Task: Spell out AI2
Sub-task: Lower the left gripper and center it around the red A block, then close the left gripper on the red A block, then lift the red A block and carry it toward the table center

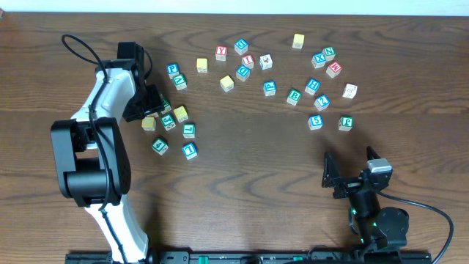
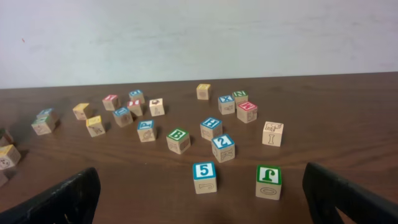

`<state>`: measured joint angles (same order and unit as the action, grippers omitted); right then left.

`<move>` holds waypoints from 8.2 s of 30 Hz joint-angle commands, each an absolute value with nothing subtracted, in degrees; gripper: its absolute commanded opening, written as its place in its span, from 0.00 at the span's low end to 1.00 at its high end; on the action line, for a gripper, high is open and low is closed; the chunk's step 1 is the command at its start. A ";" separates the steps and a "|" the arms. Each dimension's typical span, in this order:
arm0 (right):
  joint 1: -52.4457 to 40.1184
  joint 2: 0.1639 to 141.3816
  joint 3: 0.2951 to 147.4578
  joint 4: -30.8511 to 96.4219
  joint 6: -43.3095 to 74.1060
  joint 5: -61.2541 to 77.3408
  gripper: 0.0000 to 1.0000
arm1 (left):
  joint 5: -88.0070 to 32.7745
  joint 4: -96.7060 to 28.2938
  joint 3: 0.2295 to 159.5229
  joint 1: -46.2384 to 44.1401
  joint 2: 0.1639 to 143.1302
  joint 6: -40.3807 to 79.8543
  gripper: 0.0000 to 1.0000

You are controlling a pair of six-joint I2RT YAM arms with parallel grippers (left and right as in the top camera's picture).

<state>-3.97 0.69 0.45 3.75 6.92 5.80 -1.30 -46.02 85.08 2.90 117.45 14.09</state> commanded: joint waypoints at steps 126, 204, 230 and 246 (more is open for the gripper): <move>-3.73 0.38 0.32 3.88 6.33 5.98 0.99 | -0.34 -35.48 76.51 3.07 106.02 4.89 0.34; -3.73 0.38 0.32 3.88 6.33 5.98 0.99 | -0.78 -46.33 76.36 -2.66 92.36 10.66 0.24; -3.73 0.38 0.32 3.88 6.33 5.98 0.99 | -0.78 -38.79 71.83 -29.08 103.66 8.62 0.24; -3.73 0.38 0.32 3.88 6.33 5.98 0.99 | -0.80 -32.86 71.83 -29.08 110.63 0.82 0.25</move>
<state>-3.97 0.69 0.45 3.73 6.92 5.80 -1.15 -32.95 72.38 -28.99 110.26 6.70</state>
